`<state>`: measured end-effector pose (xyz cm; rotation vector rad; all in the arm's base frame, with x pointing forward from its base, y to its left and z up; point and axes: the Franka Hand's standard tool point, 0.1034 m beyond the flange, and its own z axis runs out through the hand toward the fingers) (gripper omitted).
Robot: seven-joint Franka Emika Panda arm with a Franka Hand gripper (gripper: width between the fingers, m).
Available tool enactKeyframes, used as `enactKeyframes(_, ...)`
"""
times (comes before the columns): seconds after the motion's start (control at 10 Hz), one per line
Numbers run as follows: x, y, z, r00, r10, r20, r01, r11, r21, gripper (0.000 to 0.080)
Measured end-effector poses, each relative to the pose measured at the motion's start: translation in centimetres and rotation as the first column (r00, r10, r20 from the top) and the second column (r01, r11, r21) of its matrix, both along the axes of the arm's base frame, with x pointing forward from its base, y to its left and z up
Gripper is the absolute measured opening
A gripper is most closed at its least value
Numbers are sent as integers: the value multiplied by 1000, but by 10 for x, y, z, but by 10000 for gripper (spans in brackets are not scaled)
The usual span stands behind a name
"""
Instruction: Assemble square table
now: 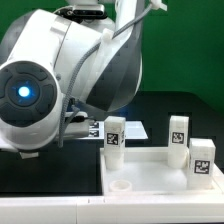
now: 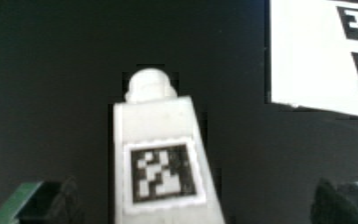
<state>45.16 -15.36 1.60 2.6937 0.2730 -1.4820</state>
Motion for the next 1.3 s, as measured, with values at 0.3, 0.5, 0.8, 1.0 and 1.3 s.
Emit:
enactKeyframes(0.3, -1, -3, -1, 1000, -4, 3, 4, 1000, -1, 386)
enactKeyframes(0.5, -1, -4, -1, 1000, -5, 3, 5, 1000, -1, 283)
enactKeyframes(0.8, 0, -4, 0, 1000, -6, 4, 6, 1000, -1, 284)
enactKeyframes(1.0, 24, 5, 54, 998, -69, -2, 69, 998, -3, 284)
enactKeyframes(1.3, 39, 0, 69, 979, -44, 198, 42, 999, 18, 284)
